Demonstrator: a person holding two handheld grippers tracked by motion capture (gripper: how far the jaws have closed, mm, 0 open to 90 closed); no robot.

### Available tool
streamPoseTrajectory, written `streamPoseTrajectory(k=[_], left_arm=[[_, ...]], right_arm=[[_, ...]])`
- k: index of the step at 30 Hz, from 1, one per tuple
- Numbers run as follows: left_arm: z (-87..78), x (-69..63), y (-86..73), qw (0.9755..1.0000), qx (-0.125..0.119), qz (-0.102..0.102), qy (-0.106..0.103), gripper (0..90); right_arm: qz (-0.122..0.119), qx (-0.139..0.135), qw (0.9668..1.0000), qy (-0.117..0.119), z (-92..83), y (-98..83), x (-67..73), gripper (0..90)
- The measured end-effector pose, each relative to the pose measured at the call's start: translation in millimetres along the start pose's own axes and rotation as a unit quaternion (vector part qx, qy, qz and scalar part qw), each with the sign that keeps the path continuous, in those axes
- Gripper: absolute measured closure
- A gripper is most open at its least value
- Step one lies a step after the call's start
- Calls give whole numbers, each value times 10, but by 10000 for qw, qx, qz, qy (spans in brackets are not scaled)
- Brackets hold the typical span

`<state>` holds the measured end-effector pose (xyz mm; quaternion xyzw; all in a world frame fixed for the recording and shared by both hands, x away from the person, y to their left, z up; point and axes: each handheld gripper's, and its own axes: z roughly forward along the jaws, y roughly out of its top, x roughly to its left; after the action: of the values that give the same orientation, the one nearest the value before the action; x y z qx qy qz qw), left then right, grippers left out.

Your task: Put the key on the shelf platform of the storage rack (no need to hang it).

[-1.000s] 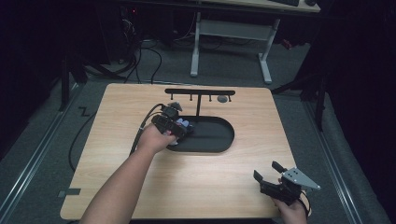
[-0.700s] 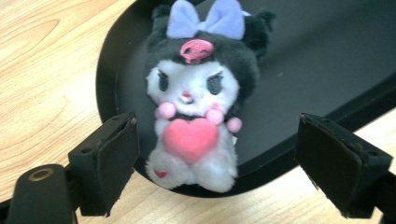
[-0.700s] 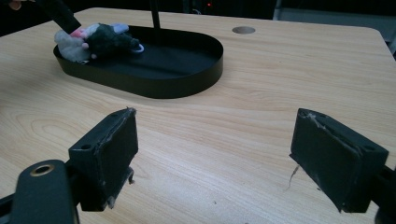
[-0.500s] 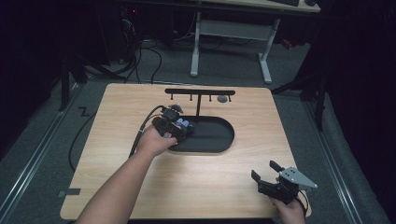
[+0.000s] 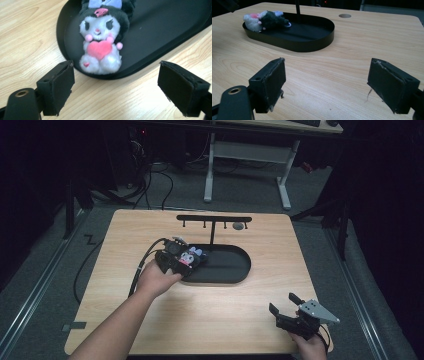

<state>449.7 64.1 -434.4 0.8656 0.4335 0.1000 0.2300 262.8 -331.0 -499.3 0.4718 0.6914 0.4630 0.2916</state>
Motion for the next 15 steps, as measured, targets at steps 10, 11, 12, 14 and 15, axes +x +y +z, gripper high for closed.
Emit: streamPoseTrajectory(k=[10,11,12,14,15], left_arm=[[-99,-26,-448,9973,-719,153,-84,150],[-102,-26,-504,9968,-774,151,-115,150],[-102,-25,-557,9965,-809,173,-136,150],[-119,-45,-722,9940,-1039,310,-120,151],[-124,-48,-779,9931,-1118,322,-131,151]], right_arm=[[-36,-9,10000,-91,4,-18,-5,147],[-36,-9,10000,-91,4,-18,-5,147],[-44,-12,9999,-99,6,-20,-8,147],[-51,3,9999,-103,13,-27,-6,147],[-62,12,9999,-104,15,-30,-1,147]])
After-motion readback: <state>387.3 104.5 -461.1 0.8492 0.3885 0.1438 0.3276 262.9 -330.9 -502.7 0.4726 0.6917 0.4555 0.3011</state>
